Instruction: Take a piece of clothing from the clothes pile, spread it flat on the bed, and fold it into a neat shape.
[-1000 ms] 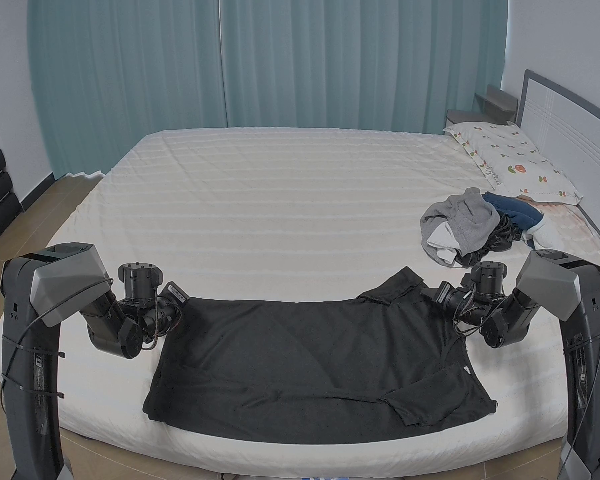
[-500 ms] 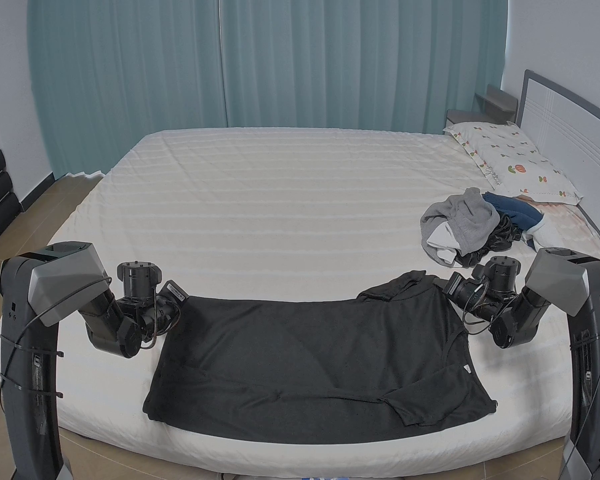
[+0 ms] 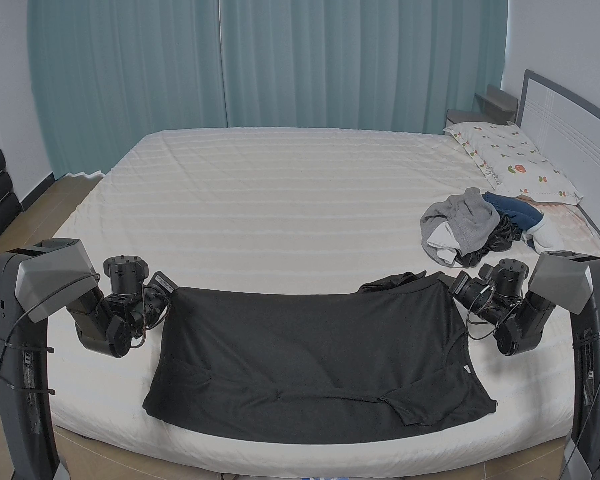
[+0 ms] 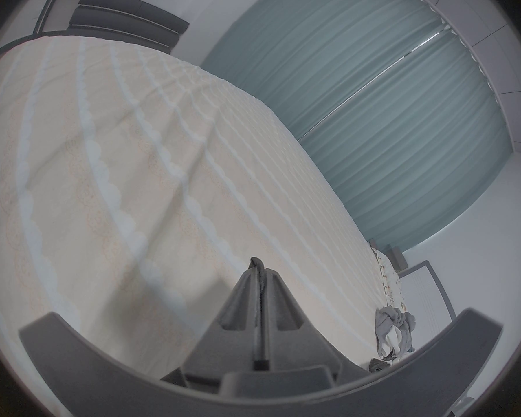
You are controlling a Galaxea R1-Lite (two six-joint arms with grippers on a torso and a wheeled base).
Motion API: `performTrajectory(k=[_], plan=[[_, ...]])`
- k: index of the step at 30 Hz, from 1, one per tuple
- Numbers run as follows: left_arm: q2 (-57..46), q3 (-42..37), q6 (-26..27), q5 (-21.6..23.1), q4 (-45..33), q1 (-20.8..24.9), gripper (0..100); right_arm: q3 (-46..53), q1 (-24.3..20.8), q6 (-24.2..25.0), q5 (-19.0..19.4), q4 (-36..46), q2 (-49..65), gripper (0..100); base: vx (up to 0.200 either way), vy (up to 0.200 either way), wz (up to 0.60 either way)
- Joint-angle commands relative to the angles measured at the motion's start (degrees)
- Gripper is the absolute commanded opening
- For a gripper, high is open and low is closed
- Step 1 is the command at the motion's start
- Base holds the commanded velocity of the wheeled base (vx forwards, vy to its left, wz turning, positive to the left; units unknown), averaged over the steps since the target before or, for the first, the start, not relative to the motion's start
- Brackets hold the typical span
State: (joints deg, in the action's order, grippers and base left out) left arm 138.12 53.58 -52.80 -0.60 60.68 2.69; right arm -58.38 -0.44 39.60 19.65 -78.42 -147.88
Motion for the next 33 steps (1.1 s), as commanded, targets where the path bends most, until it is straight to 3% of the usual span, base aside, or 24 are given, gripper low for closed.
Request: performTrajectory(k=[1,26,33], plan=[[-0.5,-0.4,0.1,0.0,0.0,-0.1,0,1.2,-0.4,1.1,0.0,-1.4,1.0,0,0.000,0.000,0.00],[-1.9,-0.8,-0.3,0.5,0.0,-1.5,0,3.5,-0.3,1.8,0.2,-3.6,0.7,0,0.000,0.000,0.00],[-2.2,-0.8,-0.4,0.5,0.0,-1.6,0,4.2,-0.2,2.7,-0.1,-7.4,1.0,0,0.000,0.000,0.00]])
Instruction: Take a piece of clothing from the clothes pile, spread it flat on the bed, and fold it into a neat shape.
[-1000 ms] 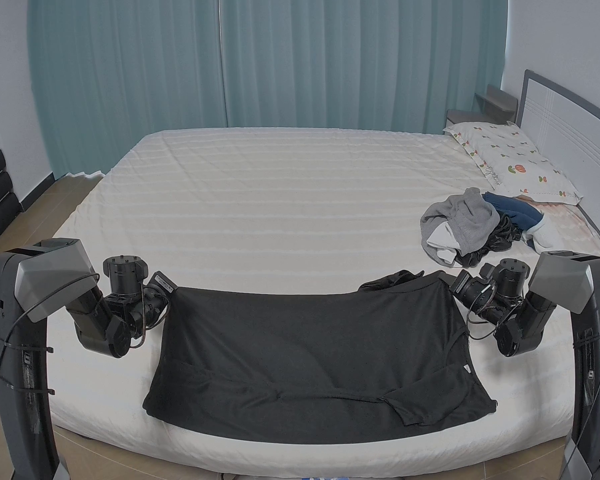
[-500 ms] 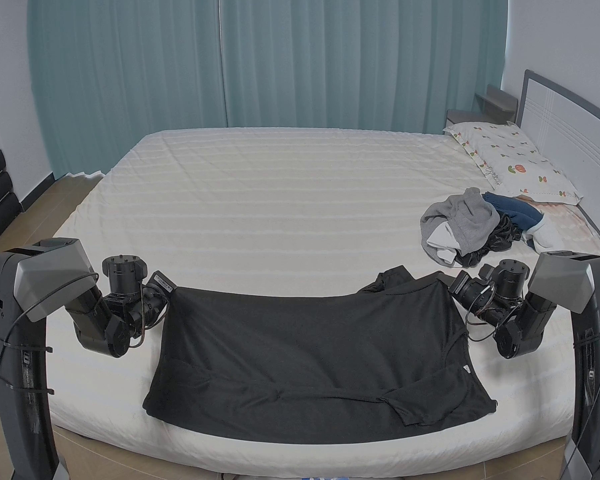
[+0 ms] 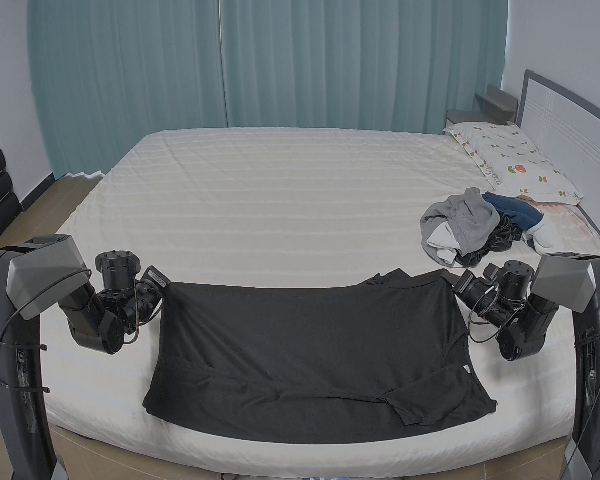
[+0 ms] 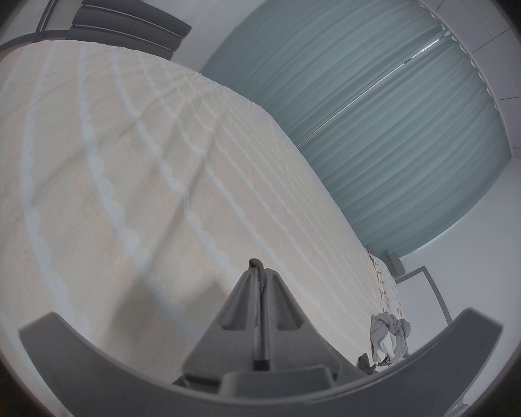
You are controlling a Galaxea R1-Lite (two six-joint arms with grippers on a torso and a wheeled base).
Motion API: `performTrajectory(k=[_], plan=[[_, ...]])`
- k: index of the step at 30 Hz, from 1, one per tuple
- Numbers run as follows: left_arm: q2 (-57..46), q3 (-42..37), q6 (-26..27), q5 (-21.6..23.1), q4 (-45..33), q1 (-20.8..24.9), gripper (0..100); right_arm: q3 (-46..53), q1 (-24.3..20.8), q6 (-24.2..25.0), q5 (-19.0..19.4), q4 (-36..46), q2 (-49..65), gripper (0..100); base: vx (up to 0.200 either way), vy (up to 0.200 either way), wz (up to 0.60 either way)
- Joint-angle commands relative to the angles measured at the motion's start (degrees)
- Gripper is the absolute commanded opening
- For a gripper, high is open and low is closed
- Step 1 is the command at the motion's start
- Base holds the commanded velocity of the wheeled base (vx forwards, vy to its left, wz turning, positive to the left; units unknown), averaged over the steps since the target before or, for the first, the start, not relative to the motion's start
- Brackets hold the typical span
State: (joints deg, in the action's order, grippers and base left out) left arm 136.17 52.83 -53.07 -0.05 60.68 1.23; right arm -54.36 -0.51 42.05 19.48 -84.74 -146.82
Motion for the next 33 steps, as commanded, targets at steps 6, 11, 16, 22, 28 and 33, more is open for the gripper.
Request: performTrajectory(k=[6,11,16,22,28,33], plan=[[0.0,0.0,0.0,-0.1,0.3,0.0,0,0.3,-0.1,0.3,-0.1,-1.7,-1.2,0,0.000,0.000,0.00],[-0.1,0.0,0.1,0.0,0.2,0.0,0,0.7,0.0,0.2,0.0,-1.8,-1.8,0,0.000,0.000,0.00],[-0.3,-0.5,0.2,0.1,0.2,-0.1,0,3.9,0.2,0.1,0.8,-1.7,-0.5,0,0.000,0.000,0.00],[-2.4,-2.4,0.6,0.3,0.2,-0.2,0,7.5,0.7,0.1,3.4,-1.7,3.4,0,0.000,0.000,0.00],[-2.5,-5.8,7.8,2.1,1.8,-0.9,0,11.5,1.4,-0.4,4.5,-1.3,6.5,0,0.000,0.000,0.00],[-2.2,-7.5,8.1,4.1,7.5,-1.1,0,13.1,1.7,-0.6,5.8,-1.2,7.2,0,0.000,0.000,0.00]])
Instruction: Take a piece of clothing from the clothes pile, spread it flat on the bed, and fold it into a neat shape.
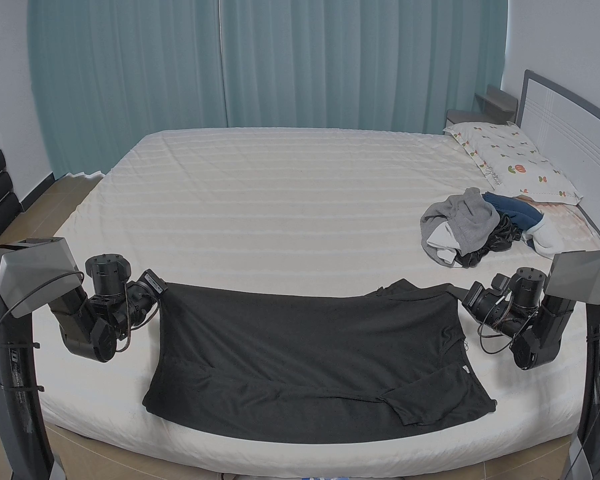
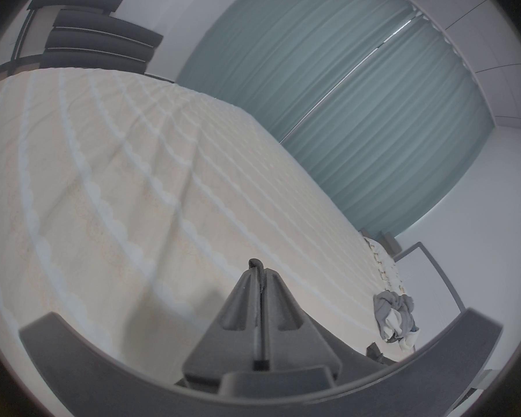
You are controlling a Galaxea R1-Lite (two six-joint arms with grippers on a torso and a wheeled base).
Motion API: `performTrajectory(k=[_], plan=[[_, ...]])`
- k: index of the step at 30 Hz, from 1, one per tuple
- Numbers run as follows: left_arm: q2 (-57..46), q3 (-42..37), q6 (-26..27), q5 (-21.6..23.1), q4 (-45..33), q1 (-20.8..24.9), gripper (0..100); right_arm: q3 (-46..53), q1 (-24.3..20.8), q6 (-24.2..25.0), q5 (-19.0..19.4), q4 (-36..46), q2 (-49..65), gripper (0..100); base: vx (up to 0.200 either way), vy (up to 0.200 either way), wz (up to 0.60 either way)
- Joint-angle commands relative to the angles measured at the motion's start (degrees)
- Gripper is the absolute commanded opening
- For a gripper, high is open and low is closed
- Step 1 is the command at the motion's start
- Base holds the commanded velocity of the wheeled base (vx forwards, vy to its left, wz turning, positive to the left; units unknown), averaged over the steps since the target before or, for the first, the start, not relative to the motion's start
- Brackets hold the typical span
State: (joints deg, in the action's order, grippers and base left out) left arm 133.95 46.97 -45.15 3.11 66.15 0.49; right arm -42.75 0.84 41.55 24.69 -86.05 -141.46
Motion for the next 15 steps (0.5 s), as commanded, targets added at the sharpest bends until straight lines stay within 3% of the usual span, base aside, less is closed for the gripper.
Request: performTrajectory(k=[1,10,15], plan=[[0.0,-1.8,0.1,0.9,2.5,-0.3,0,1.3,0.5,-0.1,0.6,-0.3,1.7,0,0.000,0.000,0.00],[0.2,-2.1,0.7,1.2,2.9,-1.2,0,1.6,1.0,-0.4,0.7,-3.4,0.4,0,0.000,0.000,0.00],[-0.3,-4.4,4.5,1.2,2.9,-1.2,0,4.3,2.1,-2.2,0.8,-3.4,0.7,0,0.000,0.000,0.00]])
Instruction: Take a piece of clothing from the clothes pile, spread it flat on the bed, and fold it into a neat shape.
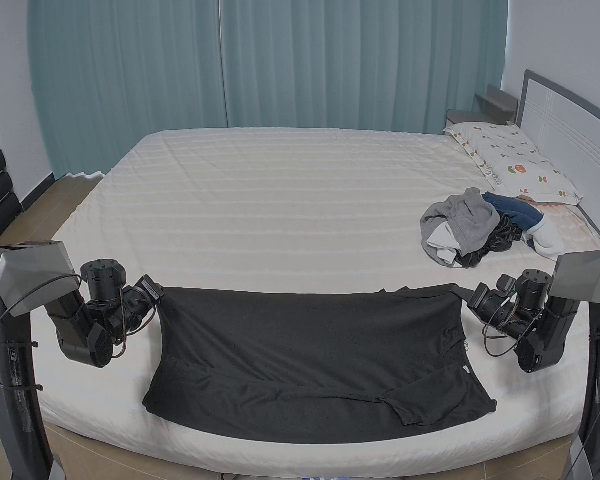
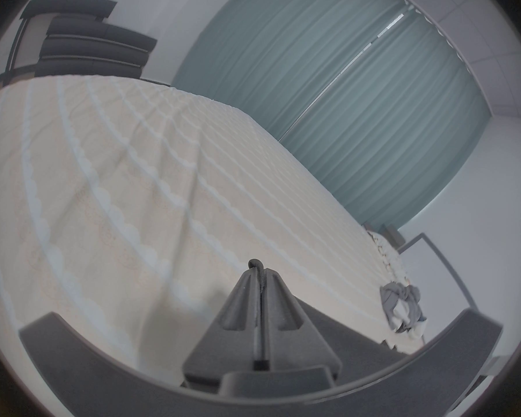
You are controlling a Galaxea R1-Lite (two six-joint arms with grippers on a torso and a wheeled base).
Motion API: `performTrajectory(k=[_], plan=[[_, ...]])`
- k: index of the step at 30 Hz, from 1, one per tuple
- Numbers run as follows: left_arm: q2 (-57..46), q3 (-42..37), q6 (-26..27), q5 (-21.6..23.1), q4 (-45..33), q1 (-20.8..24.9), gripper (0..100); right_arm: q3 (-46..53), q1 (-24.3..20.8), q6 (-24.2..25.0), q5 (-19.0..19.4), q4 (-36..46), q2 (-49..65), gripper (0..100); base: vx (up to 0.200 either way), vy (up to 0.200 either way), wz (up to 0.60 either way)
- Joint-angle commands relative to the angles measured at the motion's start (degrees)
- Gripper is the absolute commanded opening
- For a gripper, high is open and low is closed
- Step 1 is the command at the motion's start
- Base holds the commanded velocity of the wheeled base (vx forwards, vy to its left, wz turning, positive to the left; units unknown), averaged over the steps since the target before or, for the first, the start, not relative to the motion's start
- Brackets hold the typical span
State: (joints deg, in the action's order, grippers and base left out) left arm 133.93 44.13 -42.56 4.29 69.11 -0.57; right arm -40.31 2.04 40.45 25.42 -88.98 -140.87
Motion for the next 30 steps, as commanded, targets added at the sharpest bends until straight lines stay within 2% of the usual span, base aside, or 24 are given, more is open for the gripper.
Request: performTrajectory(k=[1,4,7,9,10,16,18,21,22,26,30], plan=[[-0.2,-2.1,2.9,0.0,0.0,-0.1,0,2.3,1.0,-1.9,0.2,-0.5,0.2,0,0.000,0.000,0.00],[-0.2,-2.8,3.9,0.0,0.0,-0.1,0,3.3,1.3,-2.7,0.6,-0.5,0.5,0,0.000,0.000,0.00],[-0.5,-4.7,6.9,0.0,1.4,-0.3,0,8.2,2.0,-7.0,1.3,-0.5,1.2,0,0.000,0.000,0.00],[-0.5,-4.8,7.0,0.0,1.5,-0.3,0,8.4,2.0,-7.1,1.3,-0.5,1.2,0,0.000,0.000,0.00],[-1.1,-6.7,8.4,0.0,2.3,-0.7,0,11.5,2.6,-10.7,1.7,-0.5,1.3,0,0.000,0.000,0.00],[-1.0,-13.3,12.7,-0.1,3.0,-0.1,0,15.5,2.7,-16.4,3.0,-0.6,1.1,0,0.000,0.000,0.00],[-0.7,-16.6,13.1,-0.2,5.7,0.7,0,18.6,2.6,-19.7,2.9,-0.6,1.4,0,0.000,0.000,0.00],[-0.6,-18.6,13.4,-0.2,7.5,0.9,0,20.5,2.5,-21.6,2.5,-0.6,1.7,0,0.000,0.000,0.00],[-0.5,-20.8,15.0,-0.2,8.9,1.0,0,22.2,2.5,-23.2,2.5,-0.6,2.1,0,0.000,0.000,0.00],[-0.3,-23.8,18.6,-0.1,9.8,1.0,0,23.8,2.5,-23.4,2.7,-0.6,2.0,0,0.000,0.000,0.00],[0.5,-24.5,18.5,-0.1,9.8,1.0,0,25.1,2.6,-23.0,3.0,-0.6,1.5,0,0.000,0.000,0.00]])
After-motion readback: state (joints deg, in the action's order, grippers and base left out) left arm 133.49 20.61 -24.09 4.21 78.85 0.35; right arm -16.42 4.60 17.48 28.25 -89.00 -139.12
